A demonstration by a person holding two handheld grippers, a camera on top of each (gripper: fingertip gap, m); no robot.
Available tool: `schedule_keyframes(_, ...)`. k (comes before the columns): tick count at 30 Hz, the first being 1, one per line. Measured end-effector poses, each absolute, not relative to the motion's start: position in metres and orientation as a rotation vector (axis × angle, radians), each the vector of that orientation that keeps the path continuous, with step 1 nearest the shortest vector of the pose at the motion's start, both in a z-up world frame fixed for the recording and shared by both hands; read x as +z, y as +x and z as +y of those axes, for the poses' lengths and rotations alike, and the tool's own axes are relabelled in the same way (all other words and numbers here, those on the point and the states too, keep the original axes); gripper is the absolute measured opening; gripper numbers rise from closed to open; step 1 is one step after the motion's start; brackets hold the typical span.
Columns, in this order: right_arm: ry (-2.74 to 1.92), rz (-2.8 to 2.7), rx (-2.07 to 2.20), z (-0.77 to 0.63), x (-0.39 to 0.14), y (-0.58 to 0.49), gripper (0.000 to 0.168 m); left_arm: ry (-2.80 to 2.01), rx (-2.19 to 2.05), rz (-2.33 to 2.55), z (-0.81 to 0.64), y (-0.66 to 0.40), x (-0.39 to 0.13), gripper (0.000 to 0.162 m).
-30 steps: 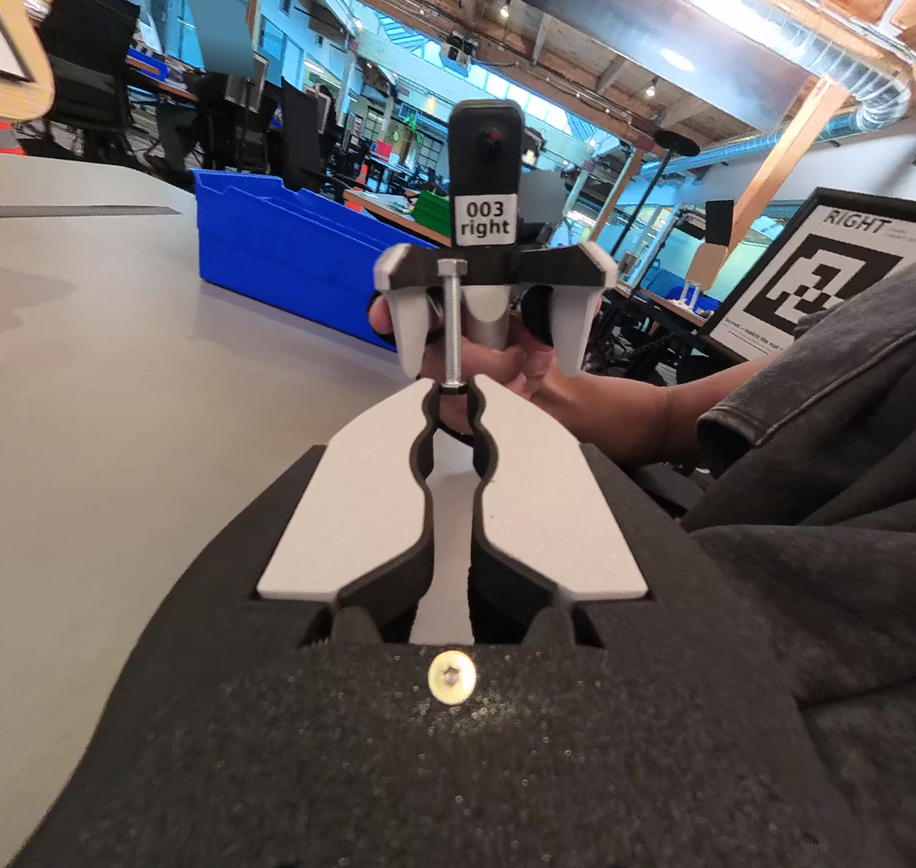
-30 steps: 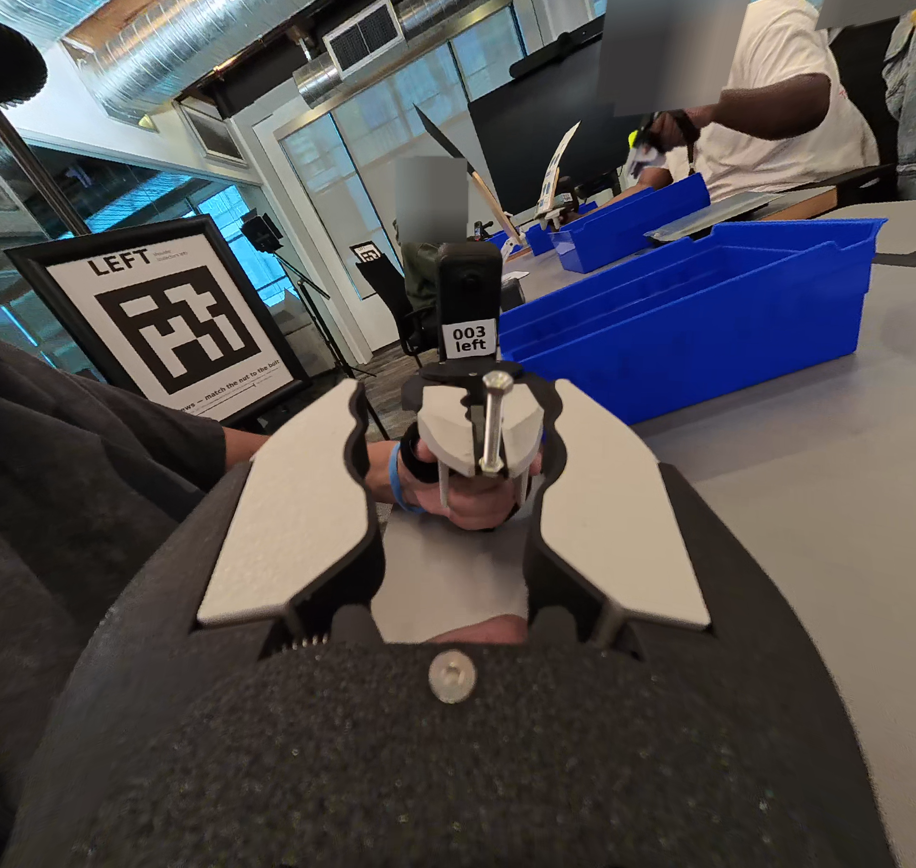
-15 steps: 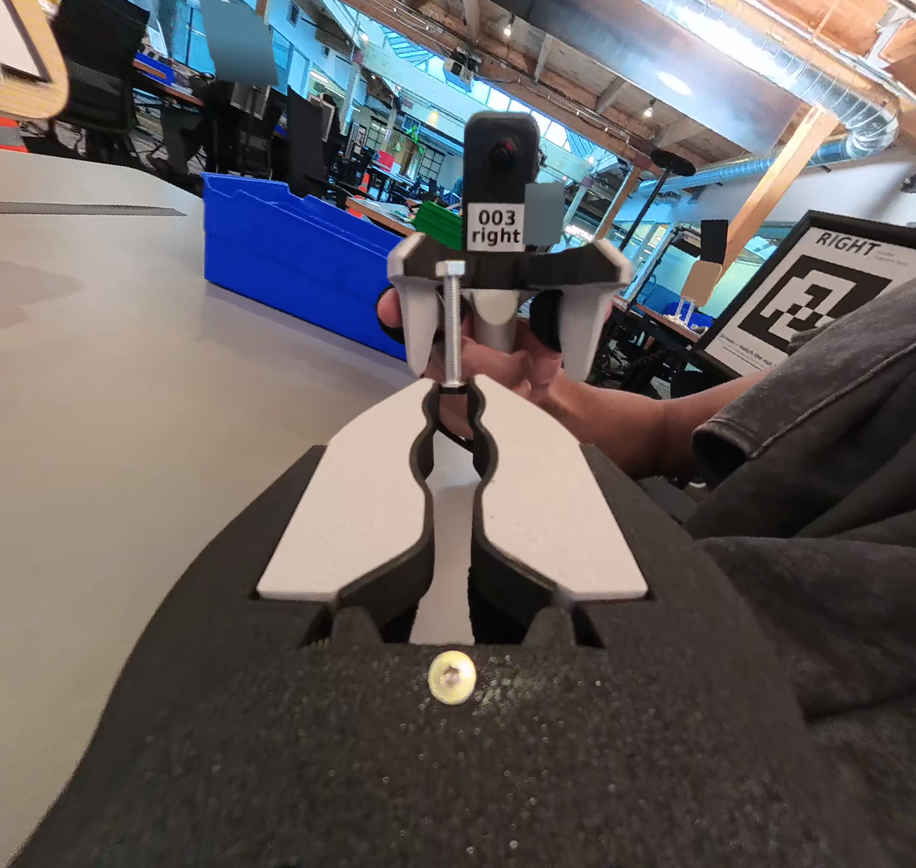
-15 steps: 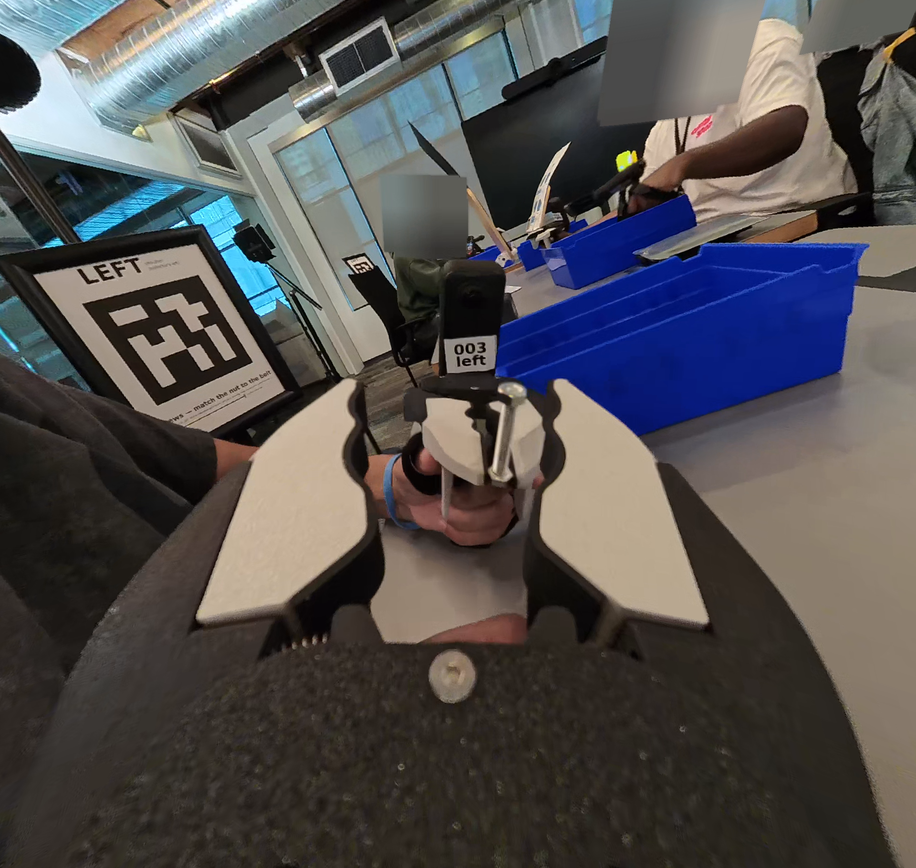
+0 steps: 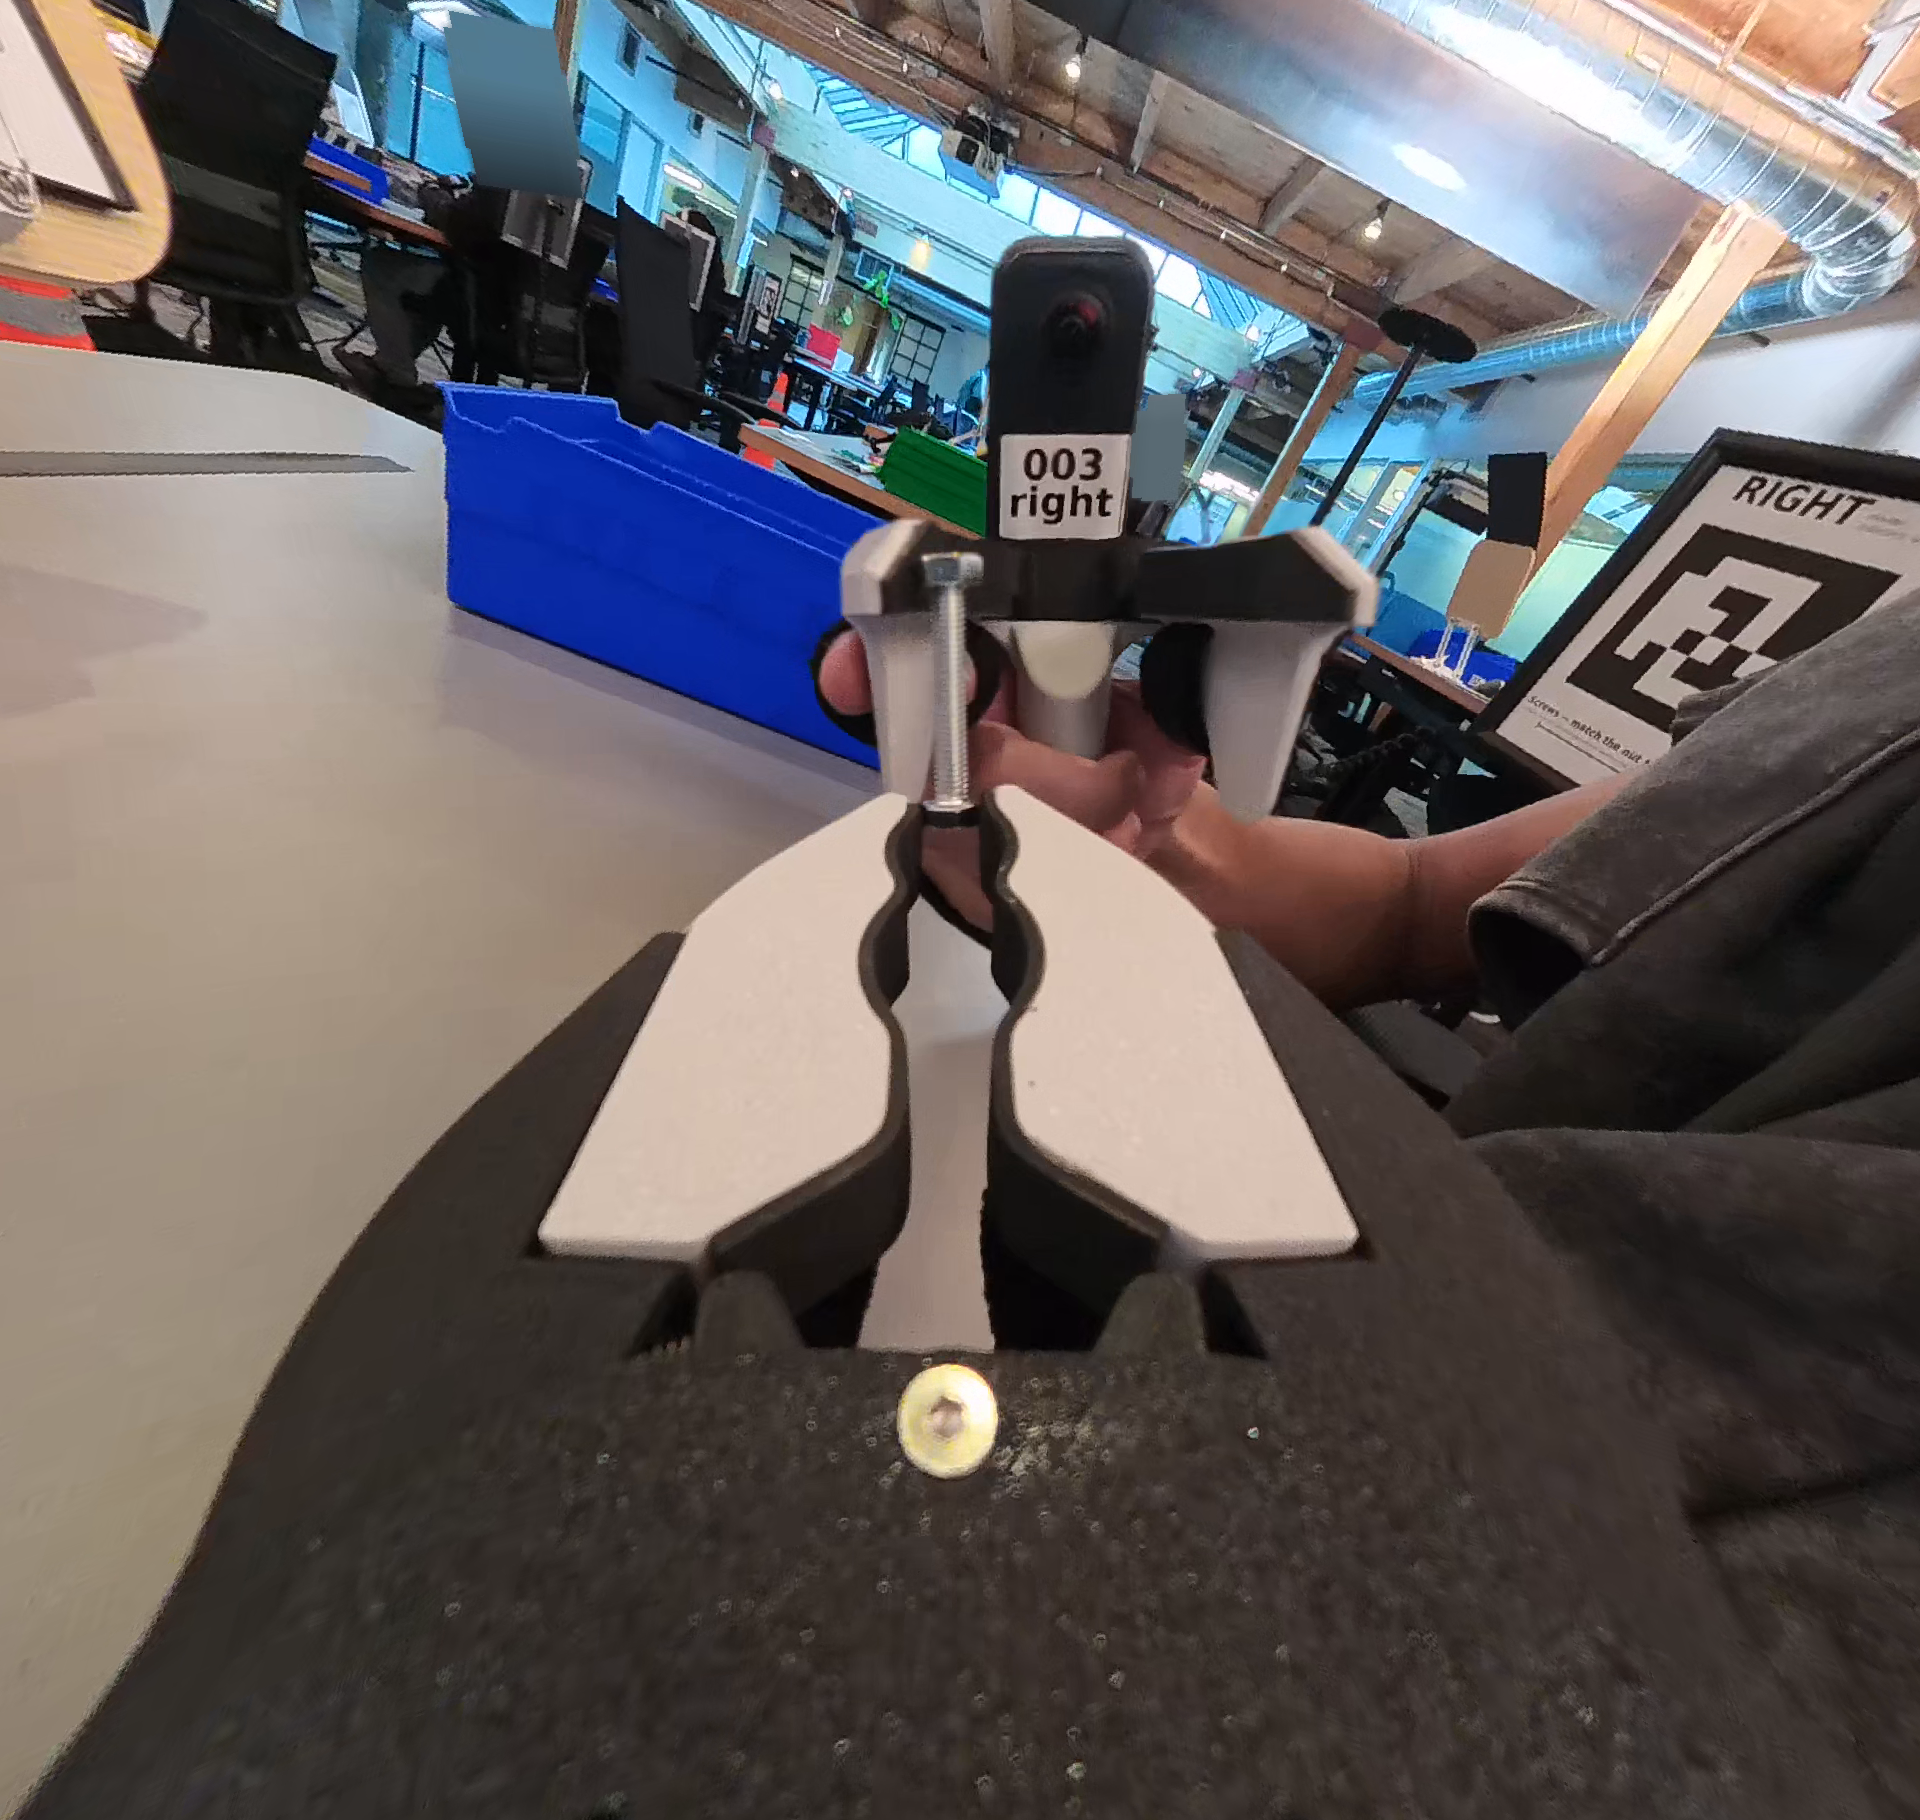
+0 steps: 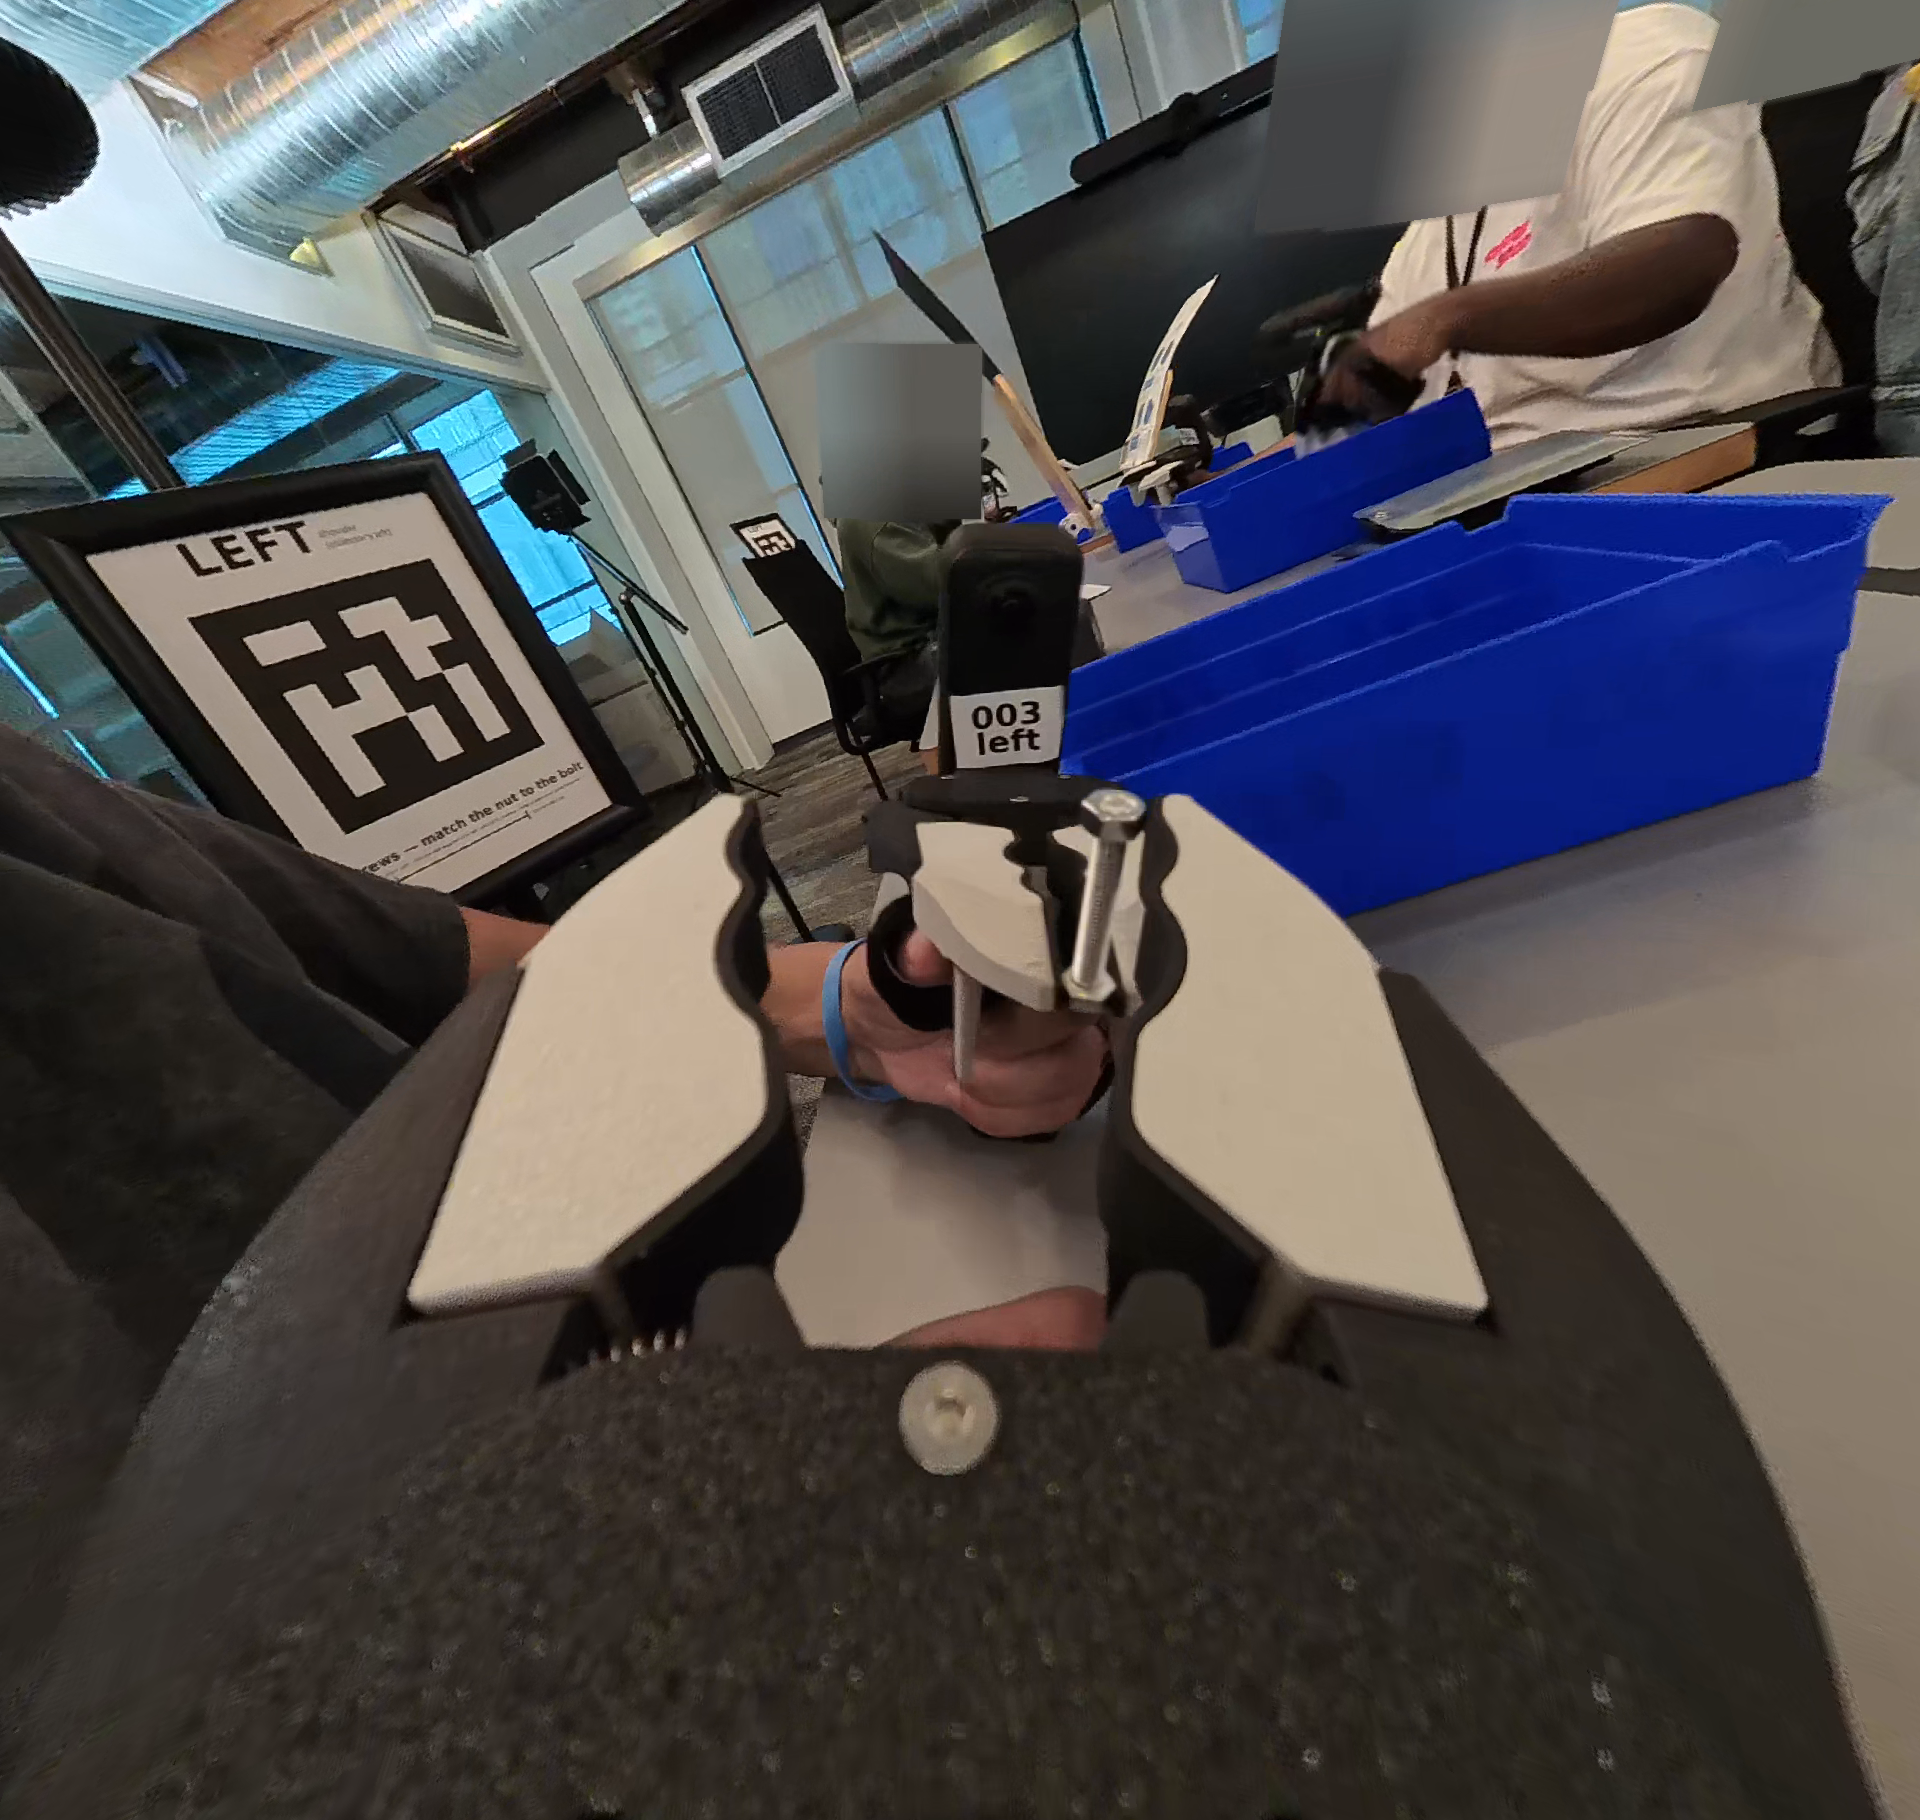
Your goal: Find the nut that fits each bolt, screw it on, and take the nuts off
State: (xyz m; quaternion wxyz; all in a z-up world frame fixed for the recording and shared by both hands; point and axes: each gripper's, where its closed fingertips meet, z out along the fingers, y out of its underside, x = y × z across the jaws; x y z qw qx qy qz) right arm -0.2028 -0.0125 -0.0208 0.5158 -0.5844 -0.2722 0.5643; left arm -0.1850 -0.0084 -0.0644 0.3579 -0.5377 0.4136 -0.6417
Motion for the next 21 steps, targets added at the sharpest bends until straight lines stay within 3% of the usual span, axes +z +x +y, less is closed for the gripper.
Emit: schedule_keyframes(21, -1.437, -0.612, 1.283, -0.005, -0.029, -0.197, 0.068, -1.465, -1.612, 0.975, 0.016, -0.195, -0.068, 0.01)
